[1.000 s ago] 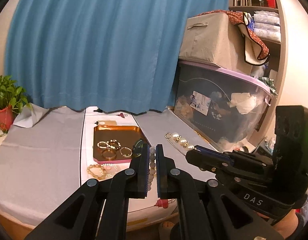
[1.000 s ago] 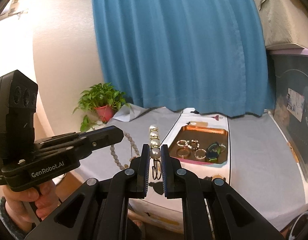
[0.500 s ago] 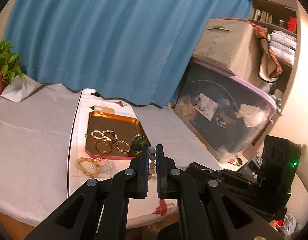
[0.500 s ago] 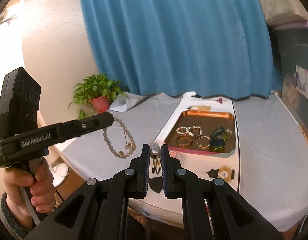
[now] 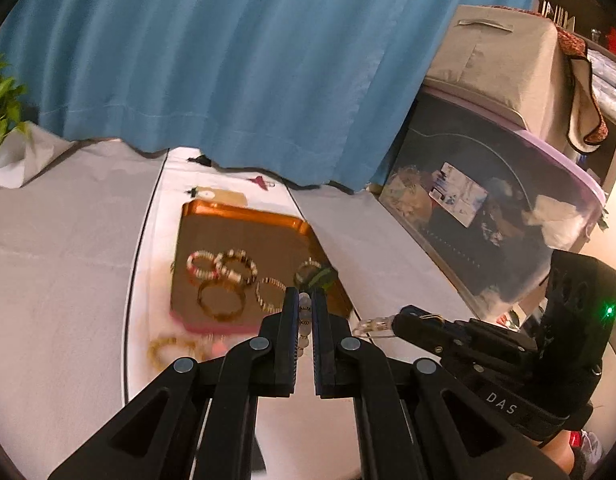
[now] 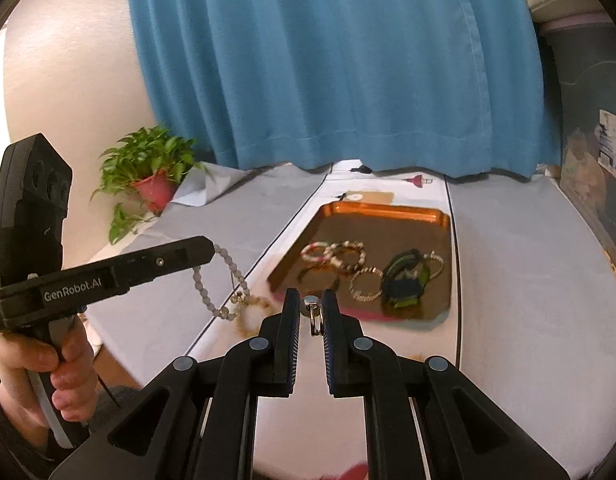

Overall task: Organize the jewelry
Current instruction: 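Lower both items into the tray and open both grippers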

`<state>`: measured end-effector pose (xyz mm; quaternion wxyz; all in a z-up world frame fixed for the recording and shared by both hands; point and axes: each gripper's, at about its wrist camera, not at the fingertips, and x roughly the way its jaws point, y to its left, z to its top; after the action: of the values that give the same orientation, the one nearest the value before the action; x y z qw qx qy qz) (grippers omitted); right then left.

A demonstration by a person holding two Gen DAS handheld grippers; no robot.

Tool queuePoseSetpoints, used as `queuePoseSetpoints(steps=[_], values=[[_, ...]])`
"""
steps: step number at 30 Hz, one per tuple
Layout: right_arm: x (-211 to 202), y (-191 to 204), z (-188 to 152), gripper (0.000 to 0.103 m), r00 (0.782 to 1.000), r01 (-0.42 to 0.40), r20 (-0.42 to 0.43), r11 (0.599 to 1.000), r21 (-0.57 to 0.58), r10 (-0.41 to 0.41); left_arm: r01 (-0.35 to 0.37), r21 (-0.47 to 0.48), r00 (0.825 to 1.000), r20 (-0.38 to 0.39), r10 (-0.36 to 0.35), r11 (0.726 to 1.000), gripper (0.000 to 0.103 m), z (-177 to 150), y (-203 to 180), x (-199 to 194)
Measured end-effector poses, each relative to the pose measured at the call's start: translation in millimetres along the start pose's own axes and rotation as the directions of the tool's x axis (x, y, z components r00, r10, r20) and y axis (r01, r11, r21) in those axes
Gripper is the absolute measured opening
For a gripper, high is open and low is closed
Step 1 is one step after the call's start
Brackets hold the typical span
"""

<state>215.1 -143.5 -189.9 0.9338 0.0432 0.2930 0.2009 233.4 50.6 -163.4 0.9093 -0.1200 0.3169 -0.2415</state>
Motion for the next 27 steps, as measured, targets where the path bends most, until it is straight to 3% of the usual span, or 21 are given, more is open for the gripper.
queuePoseSetpoints(steps=[7,14,19,22,27], values=[[58.6,-30.1,52.2,0.011,0.998,0.018,0.054,1.0,0.003,-0.018,-0.07,0.065,0.995,0.073,0.065,0.995,0.004,53.2,6.2,51.0],[119.8,-38.9,83.3,0.011,0.995,0.093,0.055,0.992,-0.08,-0.088,-0.187,0.109,0.982,0.048,0.183,0.976,0.004,76.4,27.2,120.1],[155.3,-58.7,77.3,0.011,0.995,0.104,-0.004,0.994,-0.045,-0.104,-0.265,0.109,0.964,0.041,0.262,0.958,0.004,72.2,48.2,154.5],[171.7,-67.4,71.1,0.011,0.993,0.106,-0.045,0.994,-0.021,-0.107,-0.317,0.159,0.948,0.023,0.318,0.935,0.004,65.4,53.2,174.1],[198.4,-73.6,60.7,0.011,0.985,0.138,-0.106,0.99,-0.021,-0.139,-0.319,0.107,0.94,-0.088,0.328,0.942,0.004,54.4,82.3,207.0]])
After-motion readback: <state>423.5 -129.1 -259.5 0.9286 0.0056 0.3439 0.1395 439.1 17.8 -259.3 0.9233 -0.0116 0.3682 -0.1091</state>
